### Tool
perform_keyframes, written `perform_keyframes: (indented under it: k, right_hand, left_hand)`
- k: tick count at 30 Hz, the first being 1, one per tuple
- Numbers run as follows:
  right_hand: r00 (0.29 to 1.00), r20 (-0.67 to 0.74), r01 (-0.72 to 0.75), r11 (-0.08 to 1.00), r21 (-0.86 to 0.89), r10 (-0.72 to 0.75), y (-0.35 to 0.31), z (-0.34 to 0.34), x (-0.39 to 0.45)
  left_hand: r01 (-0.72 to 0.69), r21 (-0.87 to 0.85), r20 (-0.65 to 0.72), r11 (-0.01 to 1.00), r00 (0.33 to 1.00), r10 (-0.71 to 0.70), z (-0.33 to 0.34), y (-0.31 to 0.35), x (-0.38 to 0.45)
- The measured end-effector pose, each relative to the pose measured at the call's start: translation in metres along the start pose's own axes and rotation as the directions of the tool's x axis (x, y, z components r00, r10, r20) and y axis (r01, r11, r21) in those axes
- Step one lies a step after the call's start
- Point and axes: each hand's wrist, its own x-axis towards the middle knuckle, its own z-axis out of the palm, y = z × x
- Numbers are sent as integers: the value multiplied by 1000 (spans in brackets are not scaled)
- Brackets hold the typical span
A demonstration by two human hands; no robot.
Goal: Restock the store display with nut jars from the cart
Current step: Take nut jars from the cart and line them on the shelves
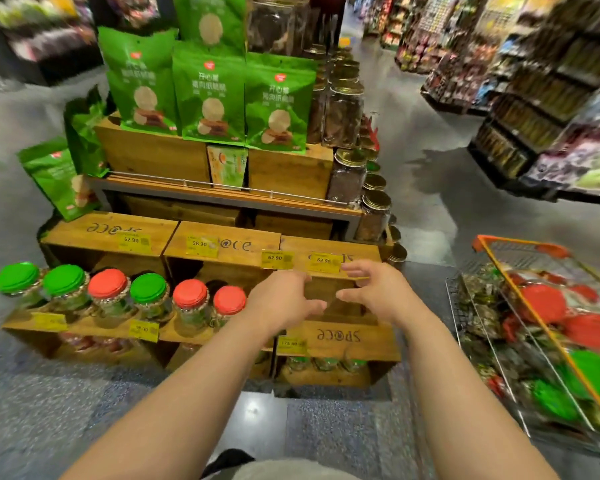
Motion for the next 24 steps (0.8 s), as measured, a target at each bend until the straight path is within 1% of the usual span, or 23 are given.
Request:
perform_keyframes:
  k: [4,8,12,18,20,24]
  right_hand:
    - [998,-50,-33,999,15,33,50,-57,-58]
    - [990,-110,-93,996,-12,92,104,-101,-108]
    - [971,-168,-163,985,50,169,154,-139,-153]
    - [921,-276,-244,959,147,276,218,-182,-199]
    - [906,-294,-270,950,154,305,234,-195,-212]
    - [850,-367,-331,925,186,378,267,-218,-226]
  left_hand:
    - [-36,-35,38,999,999,38,30,79,-23]
    - [-110,-16,63,994,992,110,54,151,-39]
    - [-196,-10,83,981,977,196,76,211,-45]
    - [-307,12,159,952,940,301,112,290,-37]
    - [-350,16,179,936,923,342,121,313,-30]
    - [-417,4,218,909,887,406,140,356,-9]
